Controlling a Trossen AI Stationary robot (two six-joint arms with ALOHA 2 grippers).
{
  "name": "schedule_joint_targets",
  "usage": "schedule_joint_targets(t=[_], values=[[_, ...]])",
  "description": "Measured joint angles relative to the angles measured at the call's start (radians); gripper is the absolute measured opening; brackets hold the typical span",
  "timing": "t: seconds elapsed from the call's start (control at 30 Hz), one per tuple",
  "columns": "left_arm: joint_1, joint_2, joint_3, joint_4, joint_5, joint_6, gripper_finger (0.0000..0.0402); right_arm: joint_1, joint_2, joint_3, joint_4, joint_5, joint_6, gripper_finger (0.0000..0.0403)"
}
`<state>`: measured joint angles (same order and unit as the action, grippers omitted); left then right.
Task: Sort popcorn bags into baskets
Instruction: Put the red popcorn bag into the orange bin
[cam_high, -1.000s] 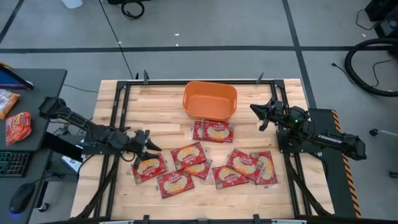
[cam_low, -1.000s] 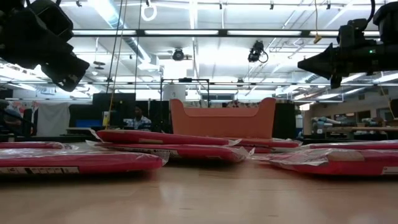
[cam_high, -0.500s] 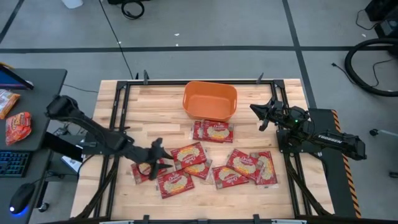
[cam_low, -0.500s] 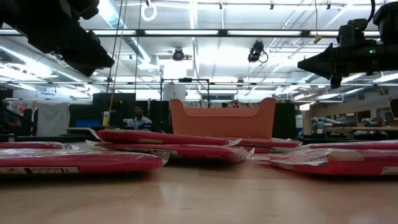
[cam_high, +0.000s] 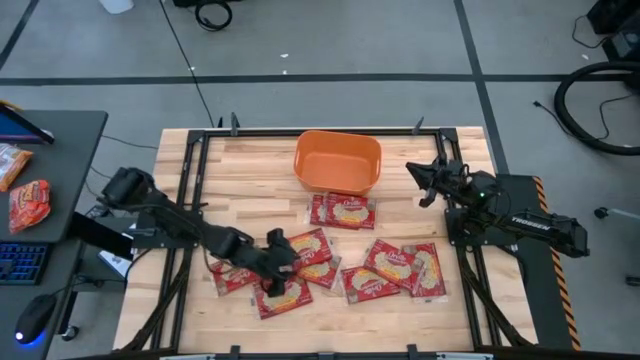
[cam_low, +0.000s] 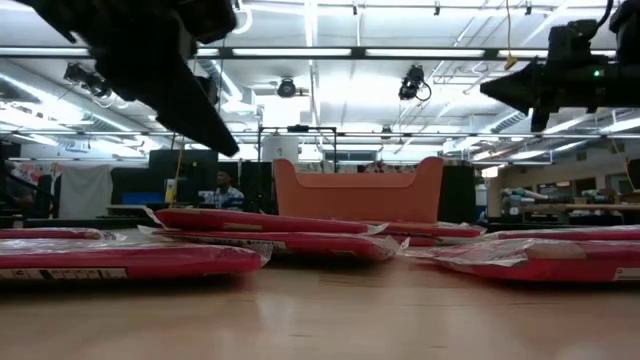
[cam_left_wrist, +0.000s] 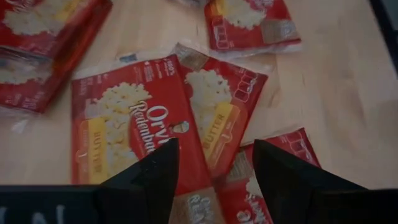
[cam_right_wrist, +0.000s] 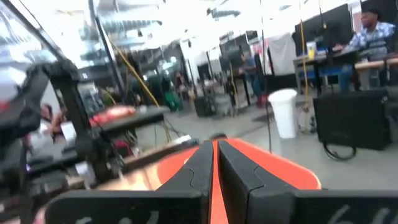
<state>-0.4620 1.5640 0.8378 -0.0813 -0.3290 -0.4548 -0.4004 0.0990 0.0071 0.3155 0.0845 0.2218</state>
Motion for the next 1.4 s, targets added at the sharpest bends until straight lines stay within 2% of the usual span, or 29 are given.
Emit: schedule_joint_targets(t=[0.17, 0.43, 0.5, 0.7, 0.9, 1.2, 1.4], values=[[0.000, 0.118, 0.149, -0.161, -0.045, -0.046, 0.0208, 0.000, 0.004, 0.000, -0.009, -0.023, 0.072, 0.0027], [0.001, 0.320, 0.440, -0.475, -0.139, -0.063, 0.0209, 0.023, 0.052, 0.000, -0.012, -0.187, 0.127, 0.0027], [0.001, 0.361, 0.516, -0.562, -0.160, -0.073, 0.0209, 0.061, 0.078, 0.000, 0.001, -0.177, 0.126, 0.0027], [0.013, 0.468, 0.680, -0.678, -0.155, -0.136, 0.0208, 0.245, 0.179, 0.000, 0.132, -0.033, 0.055, 0.0027], [0.045, 0.531, 0.737, -0.705, -0.118, -0.145, 0.0208, 0.394, 0.296, 0.000, 0.281, 0.116, -0.106, 0.0027], [0.068, 0.534, 0.739, -0.775, -0.098, -0.211, 0.0208, 0.487, 0.421, 0.000, 0.403, 0.129, -0.224, 0.0027], [0.063, 0.534, 0.750, -0.787, -0.080, -0.250, 0.0208, 0.506, 0.446, 0.000, 0.394, 0.132, -0.285, 0.0027]])
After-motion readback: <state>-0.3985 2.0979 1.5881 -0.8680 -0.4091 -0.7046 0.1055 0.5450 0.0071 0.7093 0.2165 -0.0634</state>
